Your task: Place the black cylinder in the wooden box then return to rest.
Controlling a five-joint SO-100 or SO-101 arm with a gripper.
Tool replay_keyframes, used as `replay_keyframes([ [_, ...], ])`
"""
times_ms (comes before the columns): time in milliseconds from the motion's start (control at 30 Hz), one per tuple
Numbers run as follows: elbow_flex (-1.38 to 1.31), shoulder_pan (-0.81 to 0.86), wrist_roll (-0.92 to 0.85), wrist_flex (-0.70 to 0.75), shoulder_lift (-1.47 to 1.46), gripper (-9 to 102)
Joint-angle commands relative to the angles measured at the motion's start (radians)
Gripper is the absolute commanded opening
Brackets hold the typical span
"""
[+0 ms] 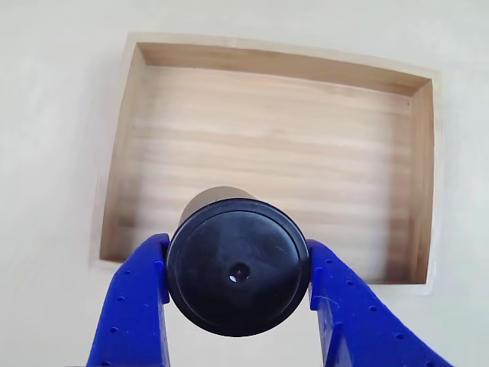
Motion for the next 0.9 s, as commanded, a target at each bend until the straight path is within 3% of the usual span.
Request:
replay_keyframes([
  [0, -0.158, 0.028, 0.017, -0.054, 0.054, 20],
  [867, -0.345, 0.061, -0.002, -0.13, 0.422, 20],
])
